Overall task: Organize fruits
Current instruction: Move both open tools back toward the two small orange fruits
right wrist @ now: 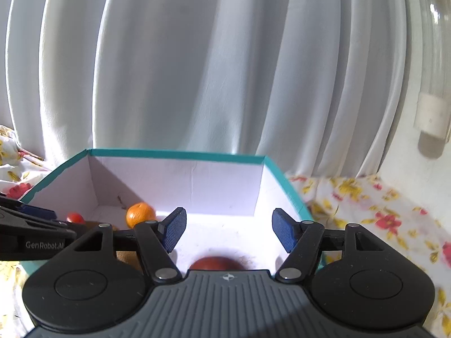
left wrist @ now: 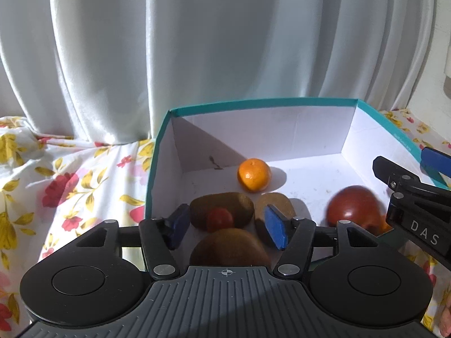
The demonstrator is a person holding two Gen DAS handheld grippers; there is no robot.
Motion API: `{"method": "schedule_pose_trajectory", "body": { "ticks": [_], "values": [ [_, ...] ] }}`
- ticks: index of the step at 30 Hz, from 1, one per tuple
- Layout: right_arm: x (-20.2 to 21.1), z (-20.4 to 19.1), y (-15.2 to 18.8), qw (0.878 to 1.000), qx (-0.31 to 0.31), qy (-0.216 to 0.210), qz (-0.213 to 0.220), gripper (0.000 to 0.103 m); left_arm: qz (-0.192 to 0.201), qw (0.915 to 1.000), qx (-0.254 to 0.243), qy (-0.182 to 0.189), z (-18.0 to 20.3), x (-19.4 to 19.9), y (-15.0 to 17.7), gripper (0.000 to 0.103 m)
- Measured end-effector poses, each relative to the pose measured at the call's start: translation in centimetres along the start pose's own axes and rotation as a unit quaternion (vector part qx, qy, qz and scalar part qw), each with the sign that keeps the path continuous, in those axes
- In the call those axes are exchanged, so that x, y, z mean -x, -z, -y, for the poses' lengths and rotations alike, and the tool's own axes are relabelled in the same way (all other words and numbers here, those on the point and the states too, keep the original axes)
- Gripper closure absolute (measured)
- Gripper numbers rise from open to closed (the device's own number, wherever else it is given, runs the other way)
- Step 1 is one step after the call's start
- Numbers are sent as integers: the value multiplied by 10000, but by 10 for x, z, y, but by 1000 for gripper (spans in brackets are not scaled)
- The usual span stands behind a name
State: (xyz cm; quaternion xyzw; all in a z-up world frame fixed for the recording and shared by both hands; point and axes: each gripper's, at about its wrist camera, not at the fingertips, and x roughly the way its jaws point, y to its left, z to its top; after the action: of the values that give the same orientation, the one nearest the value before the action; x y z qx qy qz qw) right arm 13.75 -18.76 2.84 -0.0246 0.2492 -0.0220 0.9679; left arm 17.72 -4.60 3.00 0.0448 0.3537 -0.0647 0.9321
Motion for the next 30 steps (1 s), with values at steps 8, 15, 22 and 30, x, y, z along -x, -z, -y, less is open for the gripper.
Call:
{"method": "schedule_pose_trajectory", "body": {
  "ticks": [8,15,22,30],
  "values": [
    [49,11,-2,9985,-242,-22,488,0,952,9940,217,484,-15,50,14,20],
    [82,8,24,9990,-343,-20,271,0,796,9958,413,161,-32,70,40,20],
    [99,-4,65,9967,-750,-252,-170,0,678,9973,279,-76,-34,83,73,20],
    [104,-25,91,9968,-605,-306,-426,0,634,9978,98,-170,-29,92,98,20]
  ]
}}
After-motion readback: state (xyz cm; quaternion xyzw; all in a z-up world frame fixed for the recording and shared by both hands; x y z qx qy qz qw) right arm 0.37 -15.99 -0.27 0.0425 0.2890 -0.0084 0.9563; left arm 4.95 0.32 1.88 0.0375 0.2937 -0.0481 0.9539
